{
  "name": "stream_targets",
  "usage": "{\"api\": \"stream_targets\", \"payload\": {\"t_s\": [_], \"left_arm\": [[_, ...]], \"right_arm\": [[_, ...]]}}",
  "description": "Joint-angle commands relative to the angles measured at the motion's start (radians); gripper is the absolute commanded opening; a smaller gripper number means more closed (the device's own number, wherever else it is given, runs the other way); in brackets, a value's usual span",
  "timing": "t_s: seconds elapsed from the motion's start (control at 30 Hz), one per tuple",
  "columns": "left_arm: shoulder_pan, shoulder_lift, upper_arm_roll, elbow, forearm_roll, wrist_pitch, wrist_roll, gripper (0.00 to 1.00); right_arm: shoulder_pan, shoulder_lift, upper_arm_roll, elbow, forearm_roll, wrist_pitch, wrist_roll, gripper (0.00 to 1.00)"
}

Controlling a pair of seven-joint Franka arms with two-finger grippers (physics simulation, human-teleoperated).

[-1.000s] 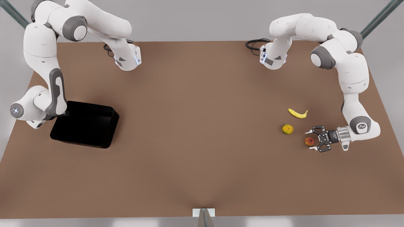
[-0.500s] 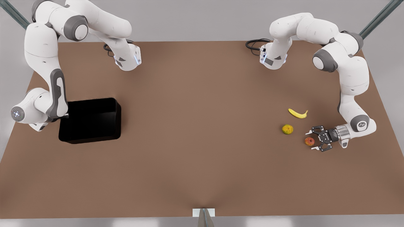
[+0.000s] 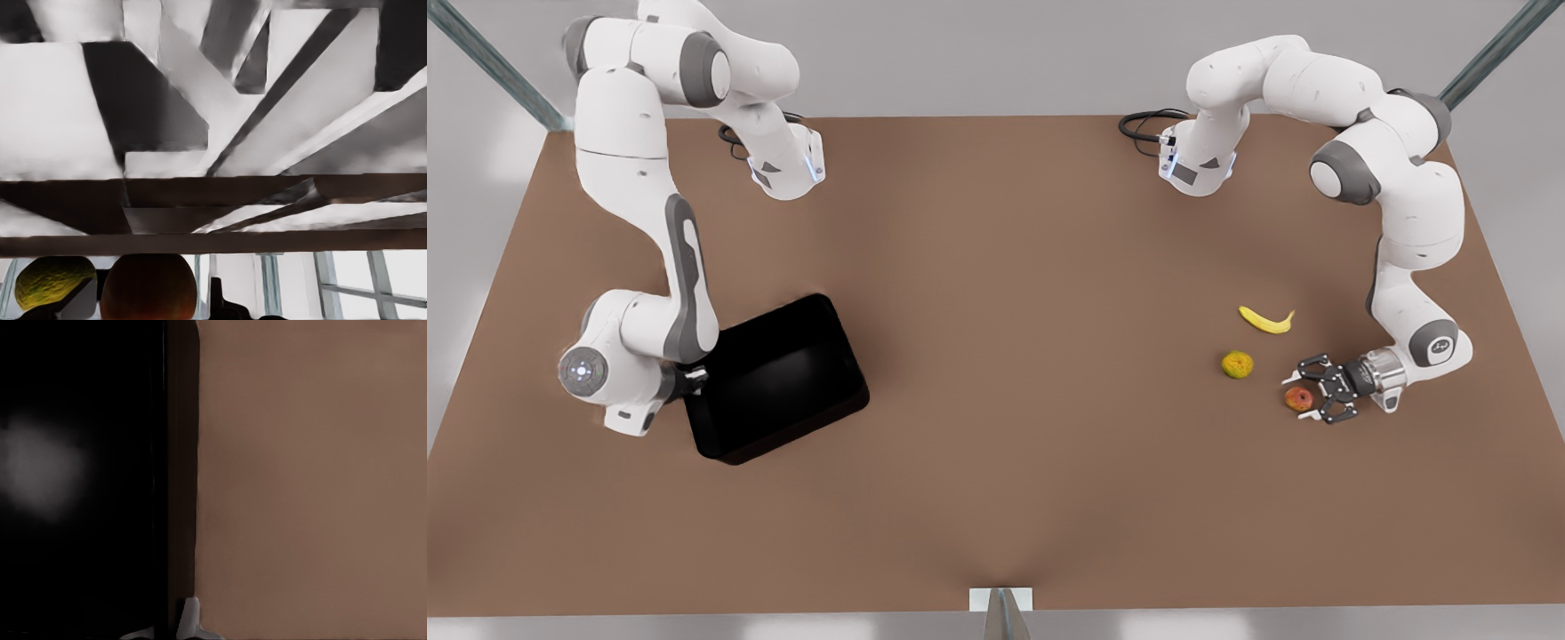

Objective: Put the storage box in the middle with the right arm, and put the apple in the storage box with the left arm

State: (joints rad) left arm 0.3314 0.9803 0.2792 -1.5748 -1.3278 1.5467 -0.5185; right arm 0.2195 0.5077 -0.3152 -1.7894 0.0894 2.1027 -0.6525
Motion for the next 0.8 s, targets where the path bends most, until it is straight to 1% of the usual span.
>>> {"api": "stream_targets", "payload": {"t_s": [0.0,0.03,0.1,0.2,0.23,0.27,0.3,0.37,0.4,0.43,0.47,0.53,0.57,0.67,0.7,0.73,0.77], "left_arm": [[0.0,0.0,0.0,-0.002,-0.017,0.001,0.0,0.71],[0.0,0.0,0.0,-0.005,-0.017,0.006,0.0,0.71],[0.0,0.0,-0.011,-0.005,-0.019,0.007,0.0,0.71],[0.0,-0.002,-0.023,-0.005,-0.021,0.007,0.0,0.71],[0.0,-0.002,-0.026,-0.005,-0.022,0.01,0.0,0.71],[0.0,-0.002,-0.026,-0.005,-0.025,0.01,0.0,0.57],[0.0,-0.002,-0.025,-0.005,-0.025,0.012,0.0,0.56],[0.0,0.0,-0.025,-0.007,-0.025,0.018,0.0,0.55],[0.0,0.0,-0.025,-0.011,-0.025,0.021,0.0,0.55],[0.0,0.0,-0.025,-0.013,-0.025,0.023,0.0,0.52],[0.0,0.0,-0.025,-0.013,-0.025,0.023,0.0,0.46],[0.0,0.0,-0.025,-0.013,-0.025,0.023,-0.002,0.41],[0.0,-0.002,-0.025,-0.013,-0.025,0.021,-0.005,0.33],[0.0,-0.012,-0.025,-0.008,-0.025,0.01,-0.023,0.21],[0.0,-0.018,-0.025,-0.008,-0.025,0.009,-0.032,0.21],[0.0,-0.02,-0.025,-0.007,-0.024,0.007,-0.038,0.21],[0.0,-0.043,-0.023,-0.005,-0.019,0.003,-0.06,0.21]], "right_arm": [[0.014,0.003,0.001,0.005,0.004,0.0,0.002,0.21],[0.047,0.012,0.008,0.018,0.03,-0.001,0.002,0.21],[0.052,0.021,0.097,0.051,0.03,0.0,0.08,0.21],[0.13,0.072,0.126,0.128,0.03,0.002,0.226,0.21],[0.133,0.078,0.165,0.139,0.03,0.007,0.304,0.21],[0.155,0.09,0.183,0.154,0.032,0.011,0.356,0.21],[0.184,0.106,0.195,0.168,0.032,0.014,0.427,0.21],[0.19,0.114,0.261,0.185,0.033,0.017,0.54,0.21],[0.19,0.123,0.274,0.202,0.035,0.017,0.553,0.21],[0.192,0.132,0.295,0.214,0.035,0.017,0.553,0.21],[0.192,0.138,0.311,0.223,0.035,0.019,0.557,0.21],[0.216,0.156,0.331,0.251,0.035,0.019,0.559,0.21],[0.221,0.176,0.335,0.269,0.035,0.023,0.557,0.21],[0.245,0.221,0.363,0.303,0.035,0.063,0.593,0.21],[0.247,0.23,0.364,0.311,0.036,0.066,0.593,0.33],[0.248,0.235,0.363,0.309,0.077,0.082,0.593,1.0],[0.248,0.236,0.363,0.308,0.118,0.094,0.59,1.0]]}}
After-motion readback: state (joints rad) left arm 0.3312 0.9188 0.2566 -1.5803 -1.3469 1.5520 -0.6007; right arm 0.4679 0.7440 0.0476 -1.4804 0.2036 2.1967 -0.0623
